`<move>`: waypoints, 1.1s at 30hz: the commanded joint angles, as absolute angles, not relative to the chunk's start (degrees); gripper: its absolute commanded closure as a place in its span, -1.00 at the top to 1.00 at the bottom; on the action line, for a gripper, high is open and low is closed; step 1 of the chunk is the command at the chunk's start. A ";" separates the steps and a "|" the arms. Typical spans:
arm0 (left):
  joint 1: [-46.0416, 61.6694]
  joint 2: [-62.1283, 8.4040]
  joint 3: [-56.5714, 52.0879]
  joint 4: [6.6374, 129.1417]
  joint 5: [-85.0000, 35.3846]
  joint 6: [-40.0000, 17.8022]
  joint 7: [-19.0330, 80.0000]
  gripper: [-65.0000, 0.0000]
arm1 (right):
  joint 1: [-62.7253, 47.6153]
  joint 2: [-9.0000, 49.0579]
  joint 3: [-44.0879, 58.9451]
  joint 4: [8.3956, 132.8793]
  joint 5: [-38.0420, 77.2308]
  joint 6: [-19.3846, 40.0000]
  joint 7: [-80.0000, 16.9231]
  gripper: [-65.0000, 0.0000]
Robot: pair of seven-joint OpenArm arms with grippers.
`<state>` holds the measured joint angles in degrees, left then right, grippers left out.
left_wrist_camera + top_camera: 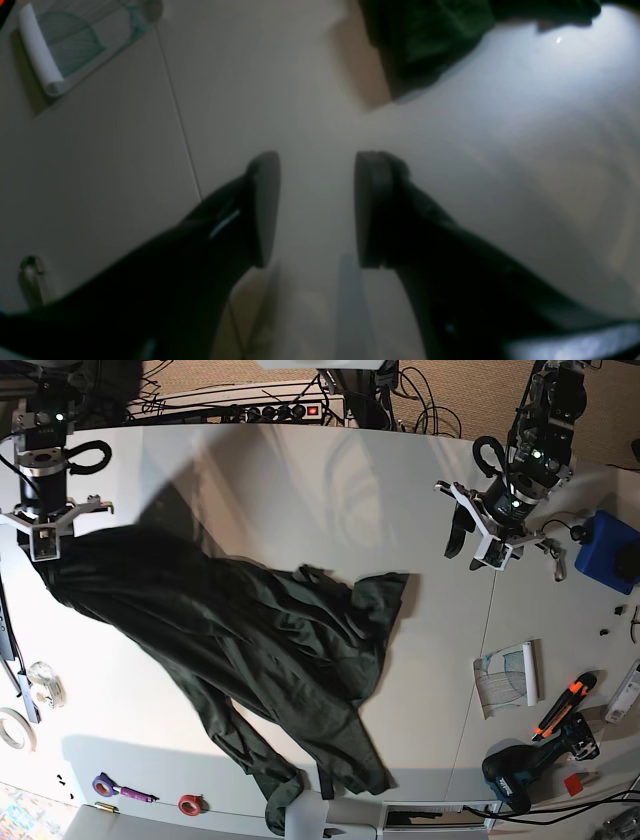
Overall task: Layout the t-shirt on the table in an organized manner, then fold the t-shirt properly
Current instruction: 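Lift and drag the grasped shirt edge outward with the right gripper, then reach the left gripper into the shirt and grasp a sleeve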
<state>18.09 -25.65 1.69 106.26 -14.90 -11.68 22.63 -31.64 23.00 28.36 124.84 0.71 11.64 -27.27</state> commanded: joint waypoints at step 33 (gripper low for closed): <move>-46.74 -1.87 14.66 31.90 -30.83 -16.53 24.03 -0.20 | -31.79 20.49 31.83 125.89 2.57 10.79 -29.98 -1.00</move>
<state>-44.93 -1.87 14.74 30.79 -30.50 -15.88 24.64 -31.77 19.70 31.18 124.90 2.87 11.60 -31.48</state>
